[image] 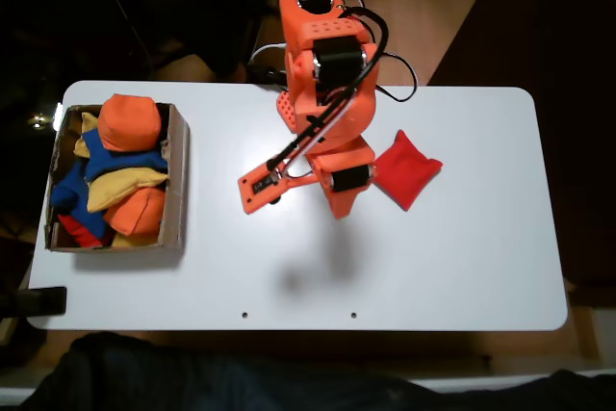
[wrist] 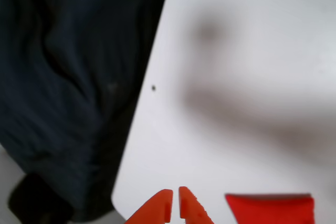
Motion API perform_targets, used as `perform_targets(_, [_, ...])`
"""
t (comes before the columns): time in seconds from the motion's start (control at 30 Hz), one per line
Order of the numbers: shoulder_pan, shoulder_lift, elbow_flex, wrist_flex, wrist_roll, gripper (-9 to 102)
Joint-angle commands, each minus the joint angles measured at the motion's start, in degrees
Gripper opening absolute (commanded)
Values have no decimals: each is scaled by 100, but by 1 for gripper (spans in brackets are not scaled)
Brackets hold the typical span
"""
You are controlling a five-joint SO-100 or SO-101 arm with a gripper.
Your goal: Grasp a bag and put it in the box.
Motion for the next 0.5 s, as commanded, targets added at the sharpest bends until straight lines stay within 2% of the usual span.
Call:
perform_targets(0.0, [-316, -53, -220, 35, -26, 0])
perform_targets(0.47, [-1670, -510, -114, 97, -9, 0])
